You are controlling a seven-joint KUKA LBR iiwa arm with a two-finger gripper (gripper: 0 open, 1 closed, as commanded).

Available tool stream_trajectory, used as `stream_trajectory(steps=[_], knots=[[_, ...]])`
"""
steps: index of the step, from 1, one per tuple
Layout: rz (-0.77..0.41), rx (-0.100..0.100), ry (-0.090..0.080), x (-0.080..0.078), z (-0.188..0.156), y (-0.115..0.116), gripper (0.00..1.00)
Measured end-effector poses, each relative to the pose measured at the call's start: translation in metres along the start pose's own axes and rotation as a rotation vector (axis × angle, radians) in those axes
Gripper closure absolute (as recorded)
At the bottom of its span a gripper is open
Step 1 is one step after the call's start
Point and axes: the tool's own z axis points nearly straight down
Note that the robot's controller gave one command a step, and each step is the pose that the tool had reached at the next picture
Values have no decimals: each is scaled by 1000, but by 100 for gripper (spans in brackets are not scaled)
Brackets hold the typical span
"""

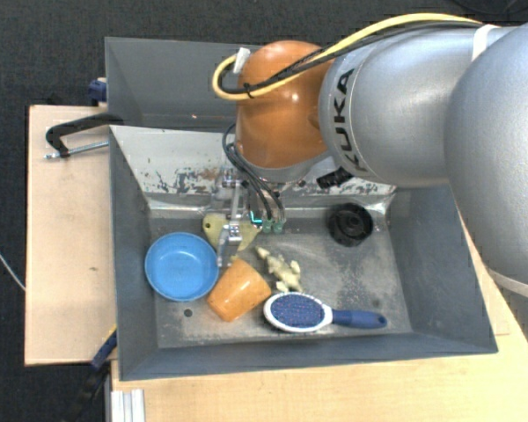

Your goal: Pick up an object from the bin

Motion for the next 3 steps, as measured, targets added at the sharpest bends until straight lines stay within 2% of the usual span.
stream_trajectory(steps=[1, 2, 3], knots=[[-197, -1, -7, 70, 93, 22, 0], [-199, -8, -17, 67, 88, 25, 100], [-269, -2, -22, 43, -60, 20, 100]])
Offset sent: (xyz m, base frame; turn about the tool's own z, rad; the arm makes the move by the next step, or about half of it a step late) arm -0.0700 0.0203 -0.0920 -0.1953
